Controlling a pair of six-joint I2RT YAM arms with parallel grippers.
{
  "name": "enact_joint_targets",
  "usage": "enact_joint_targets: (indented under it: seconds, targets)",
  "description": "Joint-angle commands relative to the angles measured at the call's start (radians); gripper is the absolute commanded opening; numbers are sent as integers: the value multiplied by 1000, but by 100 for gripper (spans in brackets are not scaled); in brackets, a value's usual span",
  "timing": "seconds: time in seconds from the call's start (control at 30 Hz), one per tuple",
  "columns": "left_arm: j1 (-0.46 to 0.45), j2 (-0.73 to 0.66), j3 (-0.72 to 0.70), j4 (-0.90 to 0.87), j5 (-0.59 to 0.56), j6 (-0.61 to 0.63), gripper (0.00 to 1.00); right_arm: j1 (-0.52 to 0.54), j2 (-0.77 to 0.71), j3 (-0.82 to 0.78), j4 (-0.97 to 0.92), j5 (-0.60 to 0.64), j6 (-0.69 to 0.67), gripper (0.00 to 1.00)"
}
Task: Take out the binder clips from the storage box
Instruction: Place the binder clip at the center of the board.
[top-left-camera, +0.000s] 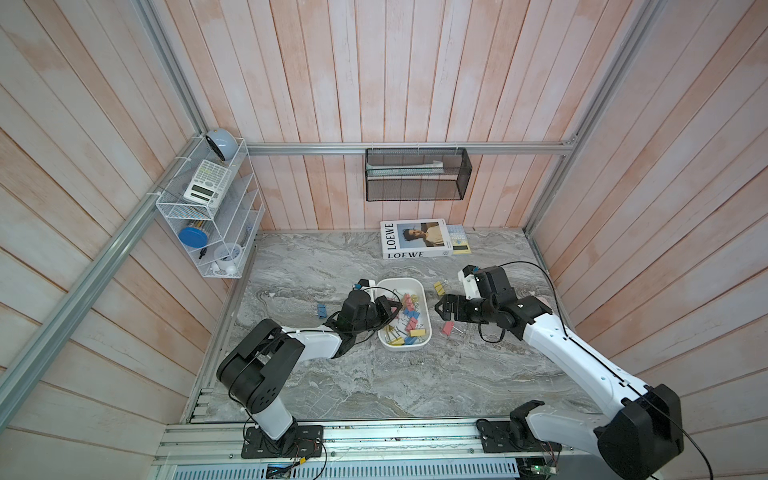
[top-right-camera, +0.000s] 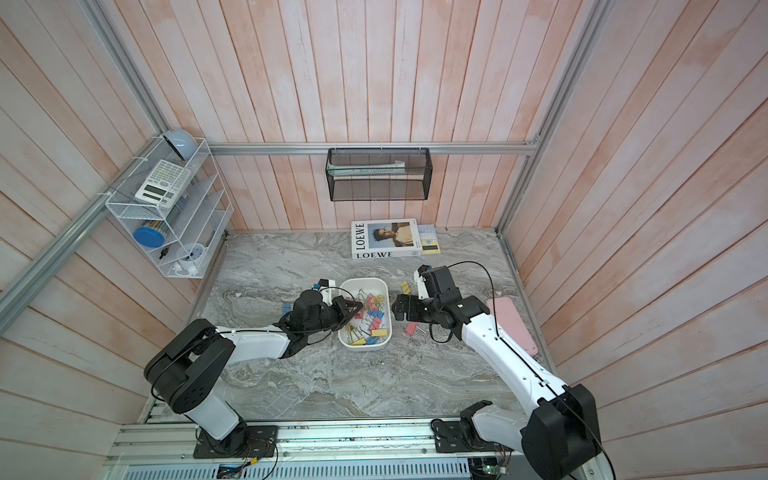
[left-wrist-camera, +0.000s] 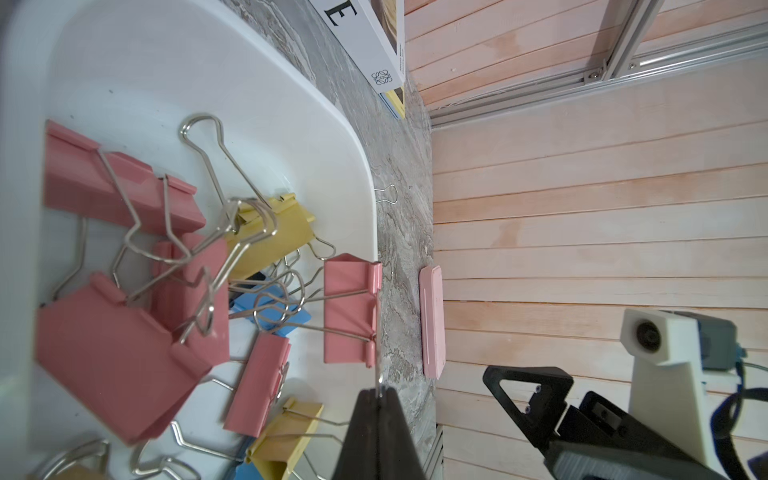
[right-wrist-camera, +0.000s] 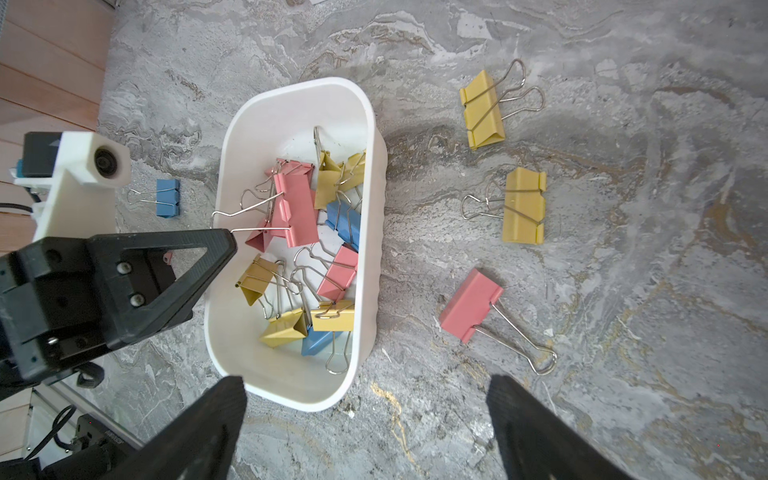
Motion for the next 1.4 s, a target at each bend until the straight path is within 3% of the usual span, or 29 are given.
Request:
enact_joint_targets:
  seconds: [0.0, 0.1, 0.33, 0.6, 0.97, 1.13, 1.37]
  targets:
    - [5, 9, -16, 52, 12, -20, 0, 4, -16, -14, 16, 19, -9, 98]
    - [2, 5, -4, 37, -1, 12, 0, 4, -16, -15, 19, 18, -10, 98]
    - [-1, -45, 1, 52, 69, -46, 0, 4, -29, -20, 31, 37, -11, 98]
    - [35, -345, 46, -369, -58, 140, 0, 5, 5, -10, 67, 3, 1, 98]
    - [231, -778, -84, -902, -355, 216, 0, 76, 129, 71, 114, -11, 0, 98]
    - [300, -839, -235, -852, -347, 194, 0, 114, 199, 124, 116, -13, -1, 98]
    - [338, -714, -344, -645, -288, 150, 0, 152, 241, 168, 81, 1, -9, 98]
